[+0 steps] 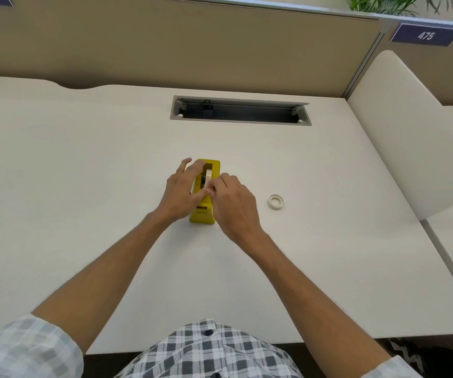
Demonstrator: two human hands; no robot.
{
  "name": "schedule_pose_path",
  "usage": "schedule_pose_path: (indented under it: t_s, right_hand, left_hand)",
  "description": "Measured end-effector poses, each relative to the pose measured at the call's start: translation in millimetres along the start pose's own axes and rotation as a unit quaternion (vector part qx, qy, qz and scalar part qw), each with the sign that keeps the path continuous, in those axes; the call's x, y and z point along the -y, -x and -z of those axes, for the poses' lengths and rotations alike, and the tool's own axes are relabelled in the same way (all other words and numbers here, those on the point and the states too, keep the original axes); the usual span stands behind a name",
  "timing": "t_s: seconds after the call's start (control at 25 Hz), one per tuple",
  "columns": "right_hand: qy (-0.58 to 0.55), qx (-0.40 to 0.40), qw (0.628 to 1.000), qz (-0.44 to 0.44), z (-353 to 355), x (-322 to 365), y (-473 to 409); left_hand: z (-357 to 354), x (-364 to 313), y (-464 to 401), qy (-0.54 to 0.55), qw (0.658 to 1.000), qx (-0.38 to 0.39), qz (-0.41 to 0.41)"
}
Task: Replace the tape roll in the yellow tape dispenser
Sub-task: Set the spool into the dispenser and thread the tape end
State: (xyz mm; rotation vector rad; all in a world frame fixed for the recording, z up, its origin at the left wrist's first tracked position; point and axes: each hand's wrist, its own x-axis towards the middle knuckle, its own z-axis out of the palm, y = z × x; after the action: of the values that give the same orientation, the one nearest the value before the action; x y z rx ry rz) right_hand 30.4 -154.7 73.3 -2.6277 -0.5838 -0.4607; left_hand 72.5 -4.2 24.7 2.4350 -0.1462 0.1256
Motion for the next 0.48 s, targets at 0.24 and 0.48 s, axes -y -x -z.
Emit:
schedule_pose_path:
  t_s: [0.24,0.48]
  right_hand:
    - [0.046,0.020,0.999,0.010,7,-13,-27]
    - [0.052,0.030,0.998,0.021,7,-23,-59]
  left_hand:
    - [0,1,-5,0.031,0.999,0.010,0.017]
    - [2,-4,-5,0.063,0.996,0.000,0.059]
